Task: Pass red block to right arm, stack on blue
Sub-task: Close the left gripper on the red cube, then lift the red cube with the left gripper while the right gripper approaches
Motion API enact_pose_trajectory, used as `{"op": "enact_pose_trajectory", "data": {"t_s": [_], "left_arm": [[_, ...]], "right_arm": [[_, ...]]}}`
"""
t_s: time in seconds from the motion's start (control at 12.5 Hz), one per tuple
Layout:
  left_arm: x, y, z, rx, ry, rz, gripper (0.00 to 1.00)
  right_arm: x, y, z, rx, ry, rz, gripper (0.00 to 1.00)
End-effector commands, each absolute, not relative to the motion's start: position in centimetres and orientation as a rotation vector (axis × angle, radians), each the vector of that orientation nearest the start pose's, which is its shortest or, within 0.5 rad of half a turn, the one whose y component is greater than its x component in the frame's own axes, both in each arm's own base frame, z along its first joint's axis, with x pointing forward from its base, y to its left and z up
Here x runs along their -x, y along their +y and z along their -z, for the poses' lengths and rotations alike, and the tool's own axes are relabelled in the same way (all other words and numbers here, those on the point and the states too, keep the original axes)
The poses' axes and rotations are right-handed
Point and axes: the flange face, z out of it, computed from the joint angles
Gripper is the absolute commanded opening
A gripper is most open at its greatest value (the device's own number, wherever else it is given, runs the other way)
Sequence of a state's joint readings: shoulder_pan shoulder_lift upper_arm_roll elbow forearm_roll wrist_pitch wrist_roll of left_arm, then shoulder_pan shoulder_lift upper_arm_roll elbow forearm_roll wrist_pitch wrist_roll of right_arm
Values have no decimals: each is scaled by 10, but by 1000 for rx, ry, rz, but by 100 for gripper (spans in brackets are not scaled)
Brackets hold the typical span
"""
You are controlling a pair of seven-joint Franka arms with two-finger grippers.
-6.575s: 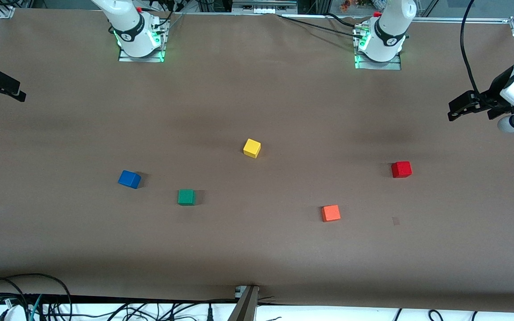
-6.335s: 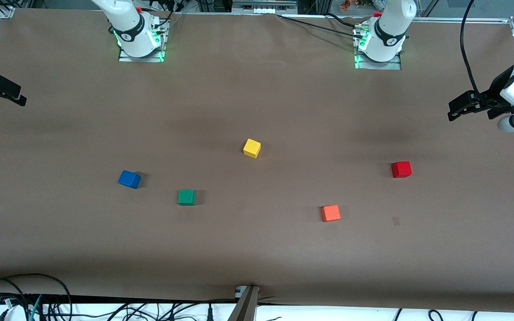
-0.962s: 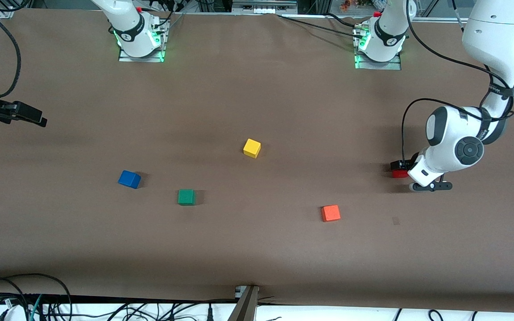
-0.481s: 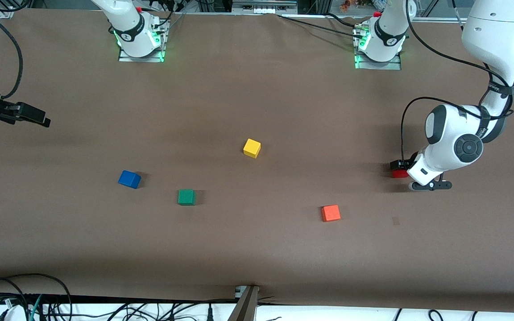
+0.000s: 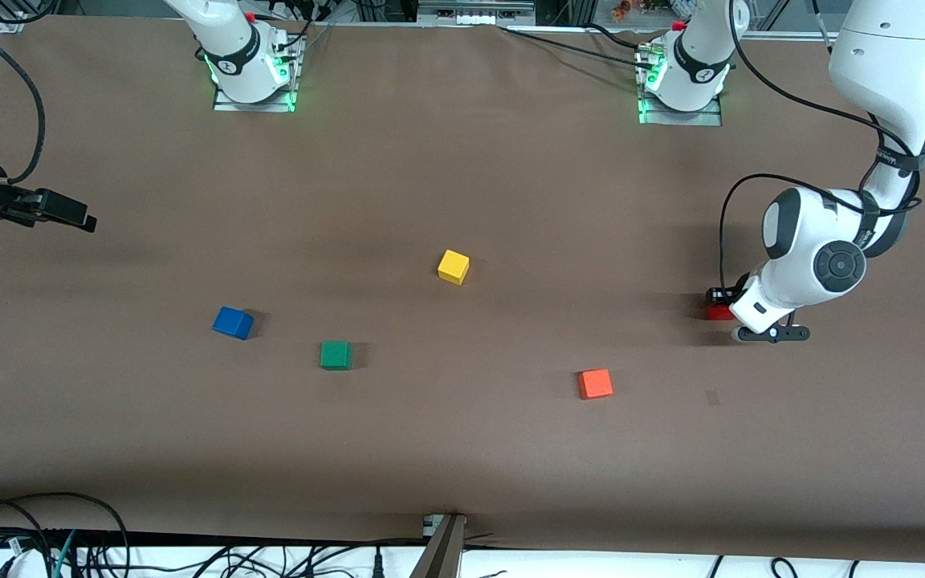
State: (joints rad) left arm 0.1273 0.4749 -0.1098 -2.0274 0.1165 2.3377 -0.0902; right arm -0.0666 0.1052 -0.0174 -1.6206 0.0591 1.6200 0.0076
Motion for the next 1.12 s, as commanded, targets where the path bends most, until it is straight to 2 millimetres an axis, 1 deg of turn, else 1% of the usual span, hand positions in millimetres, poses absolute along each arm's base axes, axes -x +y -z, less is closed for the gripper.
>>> {"op": "enact_pose_trajectory", "data": {"t_s": [0.0, 0.16, 0.24, 0.32, 0.4, 0.48, 0.56, 0.64, 0.8, 0.88, 0.96, 1.04], "left_arm": [[-584, 12, -215, 3087, 16, -204, 0], [-595, 17, -227, 3091, 162, -170, 0], [-600, 18, -233, 3089, 224, -148, 0], [-602, 16, -241, 3082, 320, -143, 0], [-605, 13, -253, 3065, 441, -137, 0], [-608, 5, -262, 3055, 541, -155, 0], [-616, -7, -277, 3053, 597, -170, 0], [-623, -17, -294, 3049, 638, -202, 0], [-636, -48, -333, 3077, 803, -201, 0], [-640, -55, -342, 3101, 873, -175, 0], [-641, -67, -346, 3128, 999, -147, 0], [-641, -75, -349, 3156, 1114, -111, 0]], "right_arm": [[-583, -40, -543, 3057, 171, -175, 100], [-583, -38, -536, 3053, 136, -209, 100], [-580, -33, -527, 3040, 131, -290, 100], [-580, -23, -527, 3008, 124, -299, 100], [-581, -13, -524, 2974, 125, -306, 100], [-586, -8, -511, 2954, 120, -336, 100], [-593, -2, -489, 2907, 124, -385, 100], [-599, 8, -474, 2835, 132, -409, 100], [-617, 25, -441, 2672, 186, -403, 100], [-625, 34, -427, 2595, 217, -397, 100], [-637, 48, -411, 2450, 278, -372, 100], [-642, 58, -403, 2347, 317, -368, 100]]}}
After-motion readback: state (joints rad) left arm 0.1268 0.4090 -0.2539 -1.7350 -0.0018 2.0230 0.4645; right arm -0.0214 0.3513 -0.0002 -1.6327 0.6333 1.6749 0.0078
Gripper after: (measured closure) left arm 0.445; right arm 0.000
